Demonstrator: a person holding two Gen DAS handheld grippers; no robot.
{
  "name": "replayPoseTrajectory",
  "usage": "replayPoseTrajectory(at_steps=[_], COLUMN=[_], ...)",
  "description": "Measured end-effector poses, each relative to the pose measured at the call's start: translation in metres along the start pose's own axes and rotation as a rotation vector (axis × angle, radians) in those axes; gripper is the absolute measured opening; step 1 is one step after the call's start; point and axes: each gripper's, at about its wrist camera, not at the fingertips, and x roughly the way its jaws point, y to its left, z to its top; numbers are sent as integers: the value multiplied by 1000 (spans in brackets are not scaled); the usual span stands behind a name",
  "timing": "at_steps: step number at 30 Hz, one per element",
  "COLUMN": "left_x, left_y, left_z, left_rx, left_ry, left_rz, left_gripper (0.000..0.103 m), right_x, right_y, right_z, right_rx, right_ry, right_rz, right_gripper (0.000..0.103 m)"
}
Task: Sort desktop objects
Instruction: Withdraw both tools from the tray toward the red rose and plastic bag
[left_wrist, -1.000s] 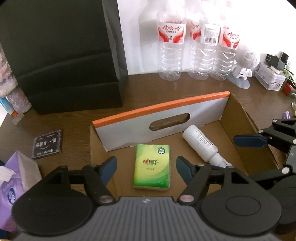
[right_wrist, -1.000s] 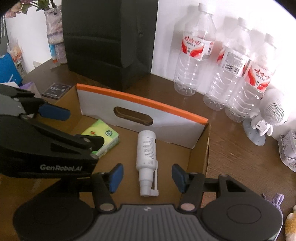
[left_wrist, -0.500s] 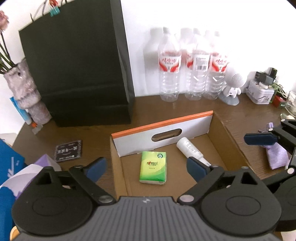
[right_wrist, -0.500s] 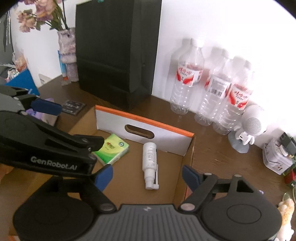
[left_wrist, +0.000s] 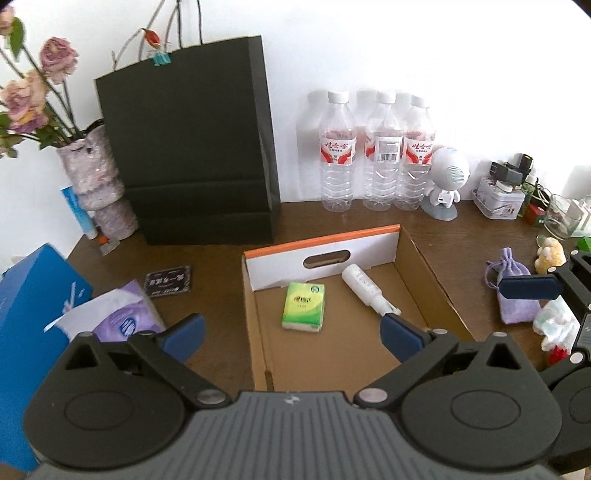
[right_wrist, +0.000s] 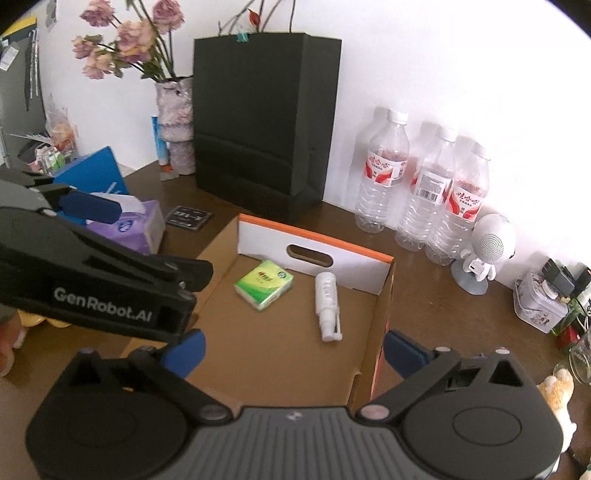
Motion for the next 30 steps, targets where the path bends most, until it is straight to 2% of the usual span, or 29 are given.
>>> replayPoseTrajectory(at_steps=[12,19,24,30], left_x=[-91,-142,-170,-186], left_y=[-22,-50,-76,-114], left_z=[-56,-108,-141,-163], left_rx=[-68,-163,-187,-165], left_ry=[-18,3,17,23], left_rz=[36,-1,2,-19], left_gripper=[103,103,103,103], right_x=[-81,-134,-169,-206], right_y=[17,21,15,-18], right_z=[-53,-109,-154,-201], right_rx=[-25,-48,-56,3], right_ry=[-32,-26,-7,5], right_rz=[45,69,52,-11], right_gripper=[103,103,103,103])
